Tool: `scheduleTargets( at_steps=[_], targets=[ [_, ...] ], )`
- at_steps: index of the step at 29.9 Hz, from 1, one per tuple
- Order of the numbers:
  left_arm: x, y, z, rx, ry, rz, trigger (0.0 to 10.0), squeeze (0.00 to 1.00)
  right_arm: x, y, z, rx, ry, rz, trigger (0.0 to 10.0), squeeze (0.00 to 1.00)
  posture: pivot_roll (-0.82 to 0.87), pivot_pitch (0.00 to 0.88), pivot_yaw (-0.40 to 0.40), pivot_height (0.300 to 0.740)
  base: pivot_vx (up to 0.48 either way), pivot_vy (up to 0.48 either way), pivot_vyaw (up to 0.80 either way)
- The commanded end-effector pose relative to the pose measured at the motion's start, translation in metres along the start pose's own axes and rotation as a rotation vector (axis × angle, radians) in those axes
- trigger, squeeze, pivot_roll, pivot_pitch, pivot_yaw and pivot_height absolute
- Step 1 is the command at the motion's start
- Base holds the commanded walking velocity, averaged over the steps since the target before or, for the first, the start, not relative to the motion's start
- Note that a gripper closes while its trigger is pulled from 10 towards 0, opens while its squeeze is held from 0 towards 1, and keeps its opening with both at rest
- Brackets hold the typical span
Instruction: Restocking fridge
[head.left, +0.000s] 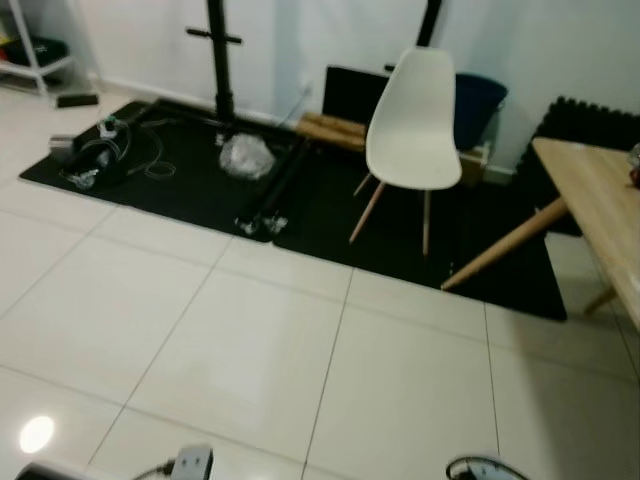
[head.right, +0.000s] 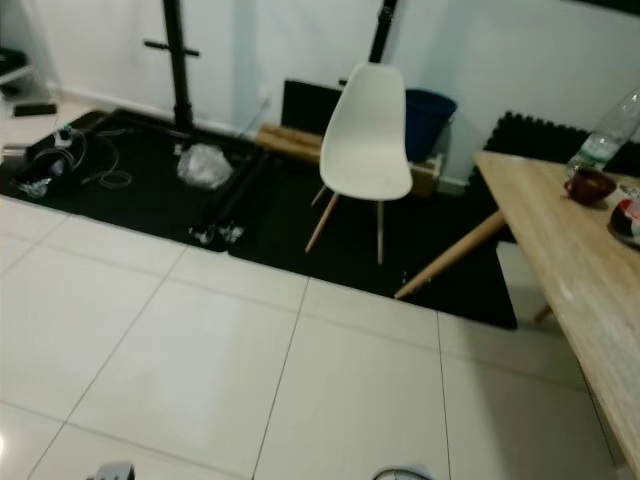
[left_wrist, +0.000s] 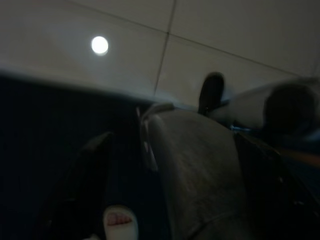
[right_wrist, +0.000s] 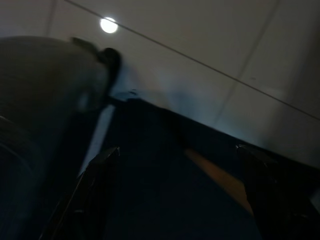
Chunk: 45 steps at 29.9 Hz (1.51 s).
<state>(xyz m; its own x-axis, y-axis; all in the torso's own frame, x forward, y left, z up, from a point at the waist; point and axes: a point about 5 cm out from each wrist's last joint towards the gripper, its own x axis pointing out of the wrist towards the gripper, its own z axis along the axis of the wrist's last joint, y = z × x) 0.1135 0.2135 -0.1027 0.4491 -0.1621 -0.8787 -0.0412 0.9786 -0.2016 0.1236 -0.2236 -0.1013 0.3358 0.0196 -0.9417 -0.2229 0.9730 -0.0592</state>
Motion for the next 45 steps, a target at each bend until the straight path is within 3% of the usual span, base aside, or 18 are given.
scheduleTargets(
  at_steps=[1, 14, 40, 45],
  targets=[
    [0.0007, -0.0051, -0.0081, -0.005, 0.031, -0.016, 10.0, 0.00, -0.0018, -0.0074, -0.0017, 0.001, 0.004, -0.019, 10.0, 0.00, 0.08, 0.004, -0.091, 0.740, 0.304, 0.000, -0.71],
    [0.0011, -0.0053, -0.0064, -0.006, 0.027, -0.018, 10.0, 0.00, -0.0013, -0.0068, 0.0011, 0.002, -0.003, -0.025, 10.0, 0.00, 0.08, 0.001, -0.092, 0.740, 0.303, 0.000, -0.72],
    [0.0010, -0.0051, -0.0066, -0.008, 0.029, -0.018, 10.0, 0.00, -0.0025, -0.0112, -0.0004, 0.011, -0.008, -0.037, 10.0, 0.00, 0.08, 0.005, -0.091, 0.740, 0.302, 0.000, 0.00],
    [0.0008, -0.0046, -0.0069, -0.007, 0.030, -0.017, 10.0, 0.00, -0.0023, -0.0101, -0.0006, 0.011, -0.004, -0.032, 10.0, 0.00, 0.08, 0.006, -0.089, 0.740, 0.300, 0.000, -0.76]
  ],
)
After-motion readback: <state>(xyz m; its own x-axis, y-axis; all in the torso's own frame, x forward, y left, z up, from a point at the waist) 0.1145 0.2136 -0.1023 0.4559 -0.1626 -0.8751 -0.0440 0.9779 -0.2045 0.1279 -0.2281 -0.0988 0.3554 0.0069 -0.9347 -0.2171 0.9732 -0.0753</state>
